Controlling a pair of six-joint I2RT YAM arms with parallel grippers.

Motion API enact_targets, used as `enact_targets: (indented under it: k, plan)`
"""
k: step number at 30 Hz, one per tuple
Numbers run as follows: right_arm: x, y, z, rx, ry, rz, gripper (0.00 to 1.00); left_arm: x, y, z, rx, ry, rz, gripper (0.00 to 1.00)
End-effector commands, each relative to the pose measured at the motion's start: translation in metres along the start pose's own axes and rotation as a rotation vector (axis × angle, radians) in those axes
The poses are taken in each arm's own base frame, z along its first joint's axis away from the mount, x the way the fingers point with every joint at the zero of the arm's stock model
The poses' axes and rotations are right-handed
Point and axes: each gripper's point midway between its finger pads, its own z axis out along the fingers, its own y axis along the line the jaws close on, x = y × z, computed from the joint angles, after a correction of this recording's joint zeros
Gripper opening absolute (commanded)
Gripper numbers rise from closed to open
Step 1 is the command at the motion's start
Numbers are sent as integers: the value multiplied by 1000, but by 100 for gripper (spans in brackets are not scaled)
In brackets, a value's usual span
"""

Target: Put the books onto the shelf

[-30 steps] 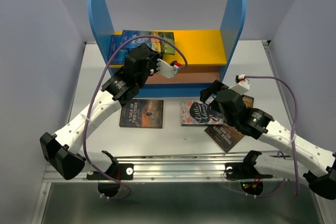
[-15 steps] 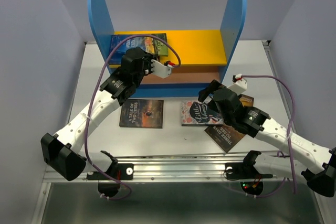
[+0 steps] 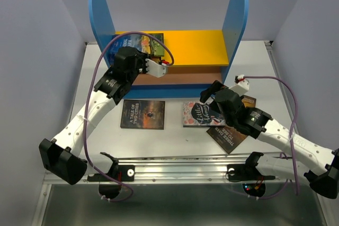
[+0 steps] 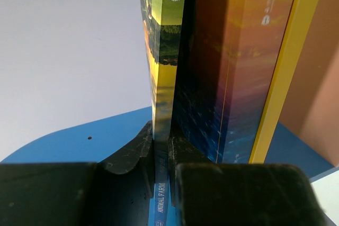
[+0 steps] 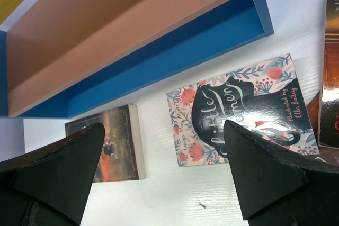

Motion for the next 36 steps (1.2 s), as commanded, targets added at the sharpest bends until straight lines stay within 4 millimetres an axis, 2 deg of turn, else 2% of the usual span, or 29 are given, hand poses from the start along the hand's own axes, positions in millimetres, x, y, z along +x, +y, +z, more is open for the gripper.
enact_targets:
  k: [1,5,10,11,12,15,16,17,22,33,34,35,36]
  plan:
    - [-16,8,-1,3,-52,42,100,9,23,-15,-66,-7,-25,0]
    - [-15,8,0,5,-51,43,100,13,25,-14,-71,-2,-31,0]
    - [-15,5,0,9,-53,46,100,16,17,-10,-37,11,-40,0]
    - [-15,5,-1,6,-54,49,100,16,15,-10,-31,10,-39,5]
    - [-15,4,-1,8,-57,51,100,15,16,-12,-31,7,-40,15]
    - [-16,2,-1,14,-64,55,100,14,17,-16,-35,-6,-41,25]
    - [-16,3,-1,13,-65,53,100,12,18,-19,-34,-21,-41,33]
    - [-16,4,-1,12,-63,49,100,11,19,-20,-35,-27,-41,36]
    - [-14,9,2,10,-47,32,100,9,18,-27,-13,-44,-44,43]
    - [-9,16,5,3,-22,11,100,5,27,-44,3,-73,-50,51]
    - [-10,17,5,0,-21,11,100,5,24,-45,17,-74,-51,57]
    - [-10,18,5,-2,-20,9,100,4,25,-47,18,-80,-51,69]
    - [-10,19,5,-1,-20,6,100,3,26,-50,16,-91,-56,77]
